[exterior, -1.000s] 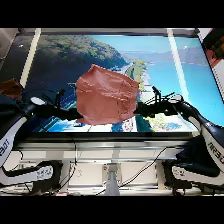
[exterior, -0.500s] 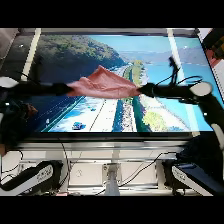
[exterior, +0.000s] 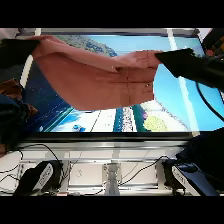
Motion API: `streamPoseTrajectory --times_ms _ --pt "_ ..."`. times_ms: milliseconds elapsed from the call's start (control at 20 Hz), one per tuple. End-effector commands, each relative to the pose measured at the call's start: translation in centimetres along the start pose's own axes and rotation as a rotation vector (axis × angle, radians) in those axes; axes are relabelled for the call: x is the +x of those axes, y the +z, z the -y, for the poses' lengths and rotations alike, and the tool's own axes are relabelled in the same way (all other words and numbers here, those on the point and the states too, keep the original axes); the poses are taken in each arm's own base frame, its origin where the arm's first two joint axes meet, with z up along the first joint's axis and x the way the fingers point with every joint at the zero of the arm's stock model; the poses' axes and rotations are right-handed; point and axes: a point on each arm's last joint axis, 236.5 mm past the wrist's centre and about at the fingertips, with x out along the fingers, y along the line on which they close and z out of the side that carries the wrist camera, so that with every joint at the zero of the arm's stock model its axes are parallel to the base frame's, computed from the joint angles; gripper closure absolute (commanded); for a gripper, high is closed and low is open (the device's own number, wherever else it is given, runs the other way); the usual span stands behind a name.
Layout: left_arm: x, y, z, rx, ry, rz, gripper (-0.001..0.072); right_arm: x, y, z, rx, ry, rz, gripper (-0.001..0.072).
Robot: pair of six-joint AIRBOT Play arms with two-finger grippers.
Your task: Fold the clothes and pants, and hang the long-sleeved shirts on hangers.
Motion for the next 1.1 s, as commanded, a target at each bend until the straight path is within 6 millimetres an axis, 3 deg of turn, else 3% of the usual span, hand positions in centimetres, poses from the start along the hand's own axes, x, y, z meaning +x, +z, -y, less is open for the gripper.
streamPoseTrajectory --times_ms 0,200,350,450,550,750,950,1050 --pt "-3.3 1.1 4.5 0.07 0.056 0.048 0.0694 -2.6 -2.6 -4.2 0.044 0.061 -0.088 0.0682" --pt "-6.8 0.1 5.7 0.086 0.218 0.053 0.0695 -2.2 -4.2 -8.0 0.082 0.158 -0.131 0.0682" --pt "-7.1 -0.6 6.2 0.065 0.222 0.036 0.0695 0.6 -6.6 -7.5 0.158 0.159 -0.152 0.0682" --pt "-6.5 -1.6 4.8 0.028 0.228 0.003 0.0695 3.1 -9.1 -4.9 0.241 0.099 -0.161 0.0682" --pt "-5.1 -3.7 1.8 -0.057 0.236 -0.054 0.0695 4.9 -10.5 -1.7 0.341 0.032 -0.133 0.0682" --pt "-1.4 -11.0 -4.9 -0.305 0.238 -0.198 0.0695 7.1 -11.1 3.0 0.355 -0.084 -0.082 0.0682" --pt "4.7 -17.9 -9.2 -0.418 0.227 -0.264 0.0694 9.6 -12.6 8.5 0.376 -0.241 -0.096 0.0682" --pt "8.3 -20.0 -11.0 -0.408 0.253 -0.27 0.0693 11.2 -12.1 11.8 0.418 -0.301 -0.043 0.0682"
